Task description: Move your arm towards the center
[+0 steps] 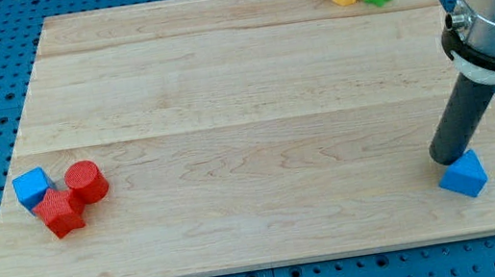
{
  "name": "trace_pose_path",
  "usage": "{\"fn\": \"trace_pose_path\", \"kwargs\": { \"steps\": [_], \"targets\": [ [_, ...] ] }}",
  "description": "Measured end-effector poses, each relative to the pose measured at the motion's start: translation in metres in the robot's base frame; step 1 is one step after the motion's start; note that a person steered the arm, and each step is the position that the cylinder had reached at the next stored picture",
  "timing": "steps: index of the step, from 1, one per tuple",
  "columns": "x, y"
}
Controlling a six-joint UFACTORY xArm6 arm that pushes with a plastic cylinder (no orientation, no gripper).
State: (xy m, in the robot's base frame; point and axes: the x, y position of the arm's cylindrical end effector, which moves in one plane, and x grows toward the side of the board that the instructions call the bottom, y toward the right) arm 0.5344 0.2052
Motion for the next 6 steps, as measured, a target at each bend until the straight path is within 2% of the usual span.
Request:
{"fn": "trace_pose_path", "kwargs": {
  "steps": [1, 2, 3, 4, 5, 6],
  "targets": [
    [-0.006, -0.001],
    [-0.055, -0.023],
    [-0.115, -0.094],
    [-0.156, -0.18],
    [-0.177, -0.242],
    [-0.188, -0.264]
  ]
}}
